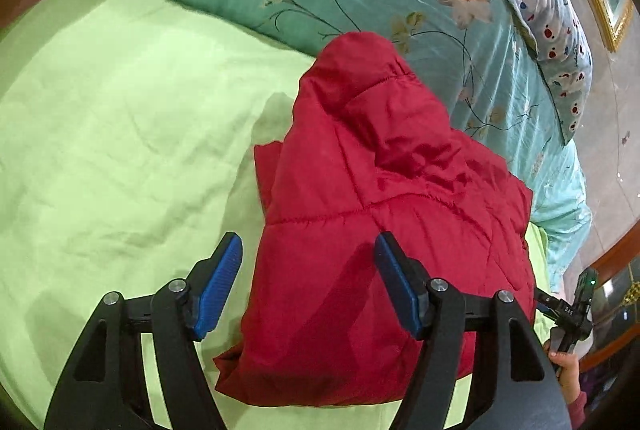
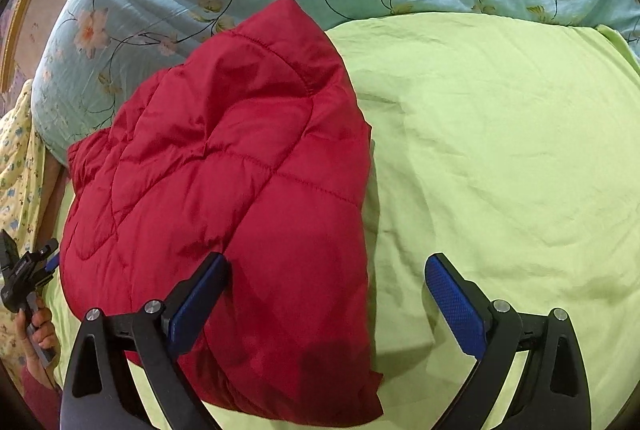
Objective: Fold large clothes
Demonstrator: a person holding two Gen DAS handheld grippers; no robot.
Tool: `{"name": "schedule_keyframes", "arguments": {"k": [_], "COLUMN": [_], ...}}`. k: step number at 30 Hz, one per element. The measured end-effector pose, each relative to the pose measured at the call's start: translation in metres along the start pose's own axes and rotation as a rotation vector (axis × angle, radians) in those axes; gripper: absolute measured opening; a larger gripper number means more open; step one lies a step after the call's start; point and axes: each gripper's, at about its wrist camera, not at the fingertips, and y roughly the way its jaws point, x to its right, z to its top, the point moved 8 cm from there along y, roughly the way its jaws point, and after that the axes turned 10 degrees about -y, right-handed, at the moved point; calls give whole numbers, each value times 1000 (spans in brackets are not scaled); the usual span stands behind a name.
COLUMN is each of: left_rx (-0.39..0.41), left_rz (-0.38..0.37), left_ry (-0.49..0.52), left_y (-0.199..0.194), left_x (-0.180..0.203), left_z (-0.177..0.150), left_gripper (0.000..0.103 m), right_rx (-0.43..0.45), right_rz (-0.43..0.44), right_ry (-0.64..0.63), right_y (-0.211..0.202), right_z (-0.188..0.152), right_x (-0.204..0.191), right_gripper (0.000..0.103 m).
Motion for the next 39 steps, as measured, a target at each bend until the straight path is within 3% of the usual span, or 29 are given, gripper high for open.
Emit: {"name": "schedule_keyframes", "arguments": {"k": [4, 5, 6, 8, 14, 23, 25, 27, 32, 35, 39], "left_rx": [-45, -60, -70, -91, -179, -179, -180, -178, -143, -129, -114], "left_rz": [-45, -59, -71, -104, -220, -236, -234, -241, -234, -233, -246], "left_ry": [-11, -14, -15, -28, -190, -161, -142, -129, -61, -44, -15], "left_y": [6, 9, 10, 17, 47, 56, 55, 53, 36, 23, -4], "left_x": [4, 5, 6, 6, -7, 6, 7, 9, 22, 28, 33], "left_z": [-5, -5, -6, -6, -10, -14, -15, -13, -14, -16, -23], "left_gripper": [68, 70, 80, 83, 87, 87, 83, 70, 52, 47, 44], "right_rx": [0, 1, 4, 11, -6, -26, -28, -25, -17, -5, 5], "right_rz": [21, 33, 47, 95, 199, 319, 339, 325, 311, 301, 296], "right_ry": [2, 6, 12, 35, 123, 167, 176, 159, 143, 134, 124], "right_y": [0, 0, 1, 4, 25, 53, 56, 57, 42, 29, 9], "right_z": [-1, -1, -1, 0, 5, 13, 12, 12, 15, 16, 9], "right_x": [-1, -1, -2, -1, 3, -17, -22, -27, -34, -39, -49], "right_gripper": [100, 100, 100, 100, 100, 99, 98, 91, 57, 45, 40]}}
